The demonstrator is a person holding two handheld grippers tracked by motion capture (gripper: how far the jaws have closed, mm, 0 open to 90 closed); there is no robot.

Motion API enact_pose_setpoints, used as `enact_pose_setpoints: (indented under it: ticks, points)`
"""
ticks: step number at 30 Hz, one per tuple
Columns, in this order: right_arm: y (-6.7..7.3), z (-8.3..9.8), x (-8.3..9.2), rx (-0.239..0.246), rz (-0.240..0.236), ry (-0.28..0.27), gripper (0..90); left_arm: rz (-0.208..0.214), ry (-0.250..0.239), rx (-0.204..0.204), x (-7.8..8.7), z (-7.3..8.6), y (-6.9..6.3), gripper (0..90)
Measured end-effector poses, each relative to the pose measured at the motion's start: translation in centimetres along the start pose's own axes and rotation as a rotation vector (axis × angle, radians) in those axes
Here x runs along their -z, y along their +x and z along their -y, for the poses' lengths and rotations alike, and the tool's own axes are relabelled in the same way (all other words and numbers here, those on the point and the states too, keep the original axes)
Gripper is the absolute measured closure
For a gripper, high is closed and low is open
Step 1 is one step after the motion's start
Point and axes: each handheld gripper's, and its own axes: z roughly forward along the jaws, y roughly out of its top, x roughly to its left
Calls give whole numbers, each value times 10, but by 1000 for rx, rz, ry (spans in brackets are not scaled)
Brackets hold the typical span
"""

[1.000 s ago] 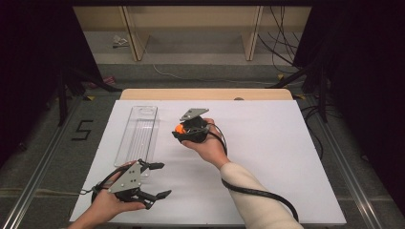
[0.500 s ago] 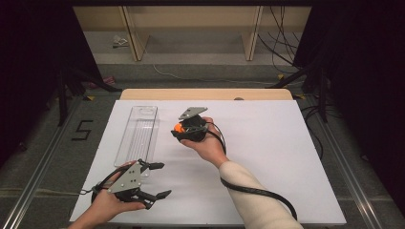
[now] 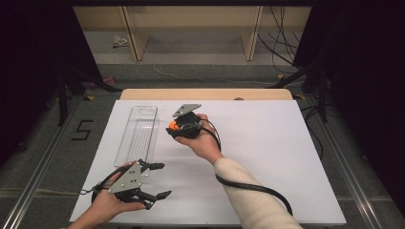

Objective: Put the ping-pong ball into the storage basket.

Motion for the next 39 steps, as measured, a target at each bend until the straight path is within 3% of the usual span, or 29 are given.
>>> enact_pose_setpoints:
  ticks: [39]
  points:
    - [9, -16, -15, 23, -17, 0, 515, 12, 12, -12, -1, 0, -1, 180]
